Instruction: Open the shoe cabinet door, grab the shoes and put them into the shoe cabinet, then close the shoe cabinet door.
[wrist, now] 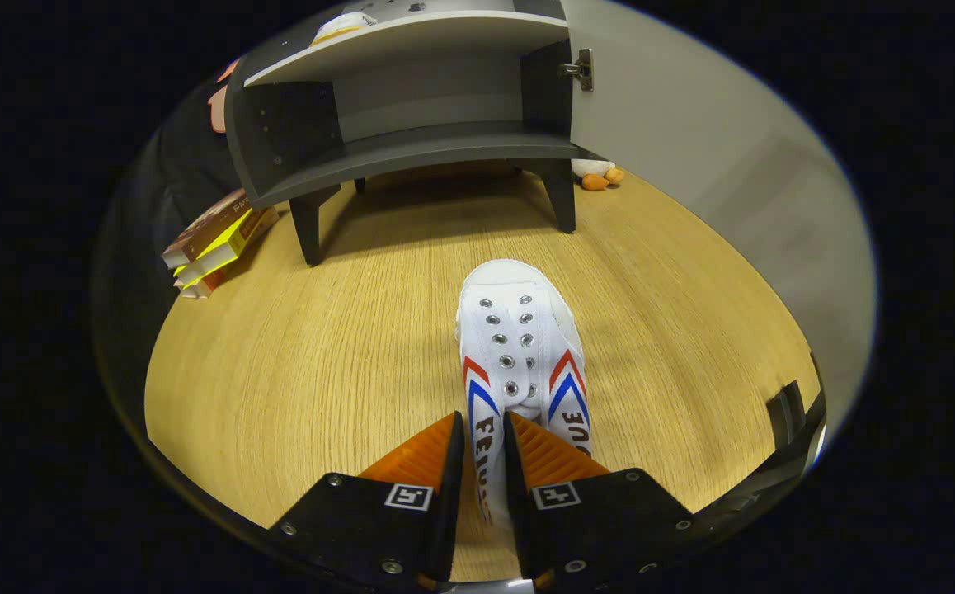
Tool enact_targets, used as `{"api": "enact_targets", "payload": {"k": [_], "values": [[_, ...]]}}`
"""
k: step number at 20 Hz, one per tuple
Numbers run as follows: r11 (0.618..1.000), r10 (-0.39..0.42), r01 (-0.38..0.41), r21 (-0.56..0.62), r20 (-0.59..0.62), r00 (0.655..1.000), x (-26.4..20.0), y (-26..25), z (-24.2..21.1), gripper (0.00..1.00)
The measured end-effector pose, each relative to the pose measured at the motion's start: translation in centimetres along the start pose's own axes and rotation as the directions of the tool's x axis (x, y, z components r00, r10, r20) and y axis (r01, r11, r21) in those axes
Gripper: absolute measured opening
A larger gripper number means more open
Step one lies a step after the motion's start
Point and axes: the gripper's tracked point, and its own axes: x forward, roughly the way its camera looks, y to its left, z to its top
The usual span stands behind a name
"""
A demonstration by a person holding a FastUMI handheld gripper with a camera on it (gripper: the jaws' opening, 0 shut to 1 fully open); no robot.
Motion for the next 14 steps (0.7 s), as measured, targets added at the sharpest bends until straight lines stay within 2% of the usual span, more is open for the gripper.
{"api": "enact_targets", "payload": {"k": [2, 4, 6, 9, 14], "values": [[0.999, -0.002, 0.002, -0.042, -0.007, 1.000, -0.1, -0.2, 0.0, 0.23], [0.999, 0.037, -0.037, 0.001, -0.013, 0.999, -0.1, 0.4, -0.1, 0.13], [0.998, 0.034, -0.034, 0.045, 0.000, 0.999, 0.0, 0.1, 0.1, 0.00], [1.000, 0.019, -0.020, 0.012, 0.032, 0.999, -0.5, 0.4, 1.0, 0.00], [0.997, 0.035, -0.040, 0.065, 0.076, 0.997, -2.0, 1.0, 3.4, 0.00]]}}
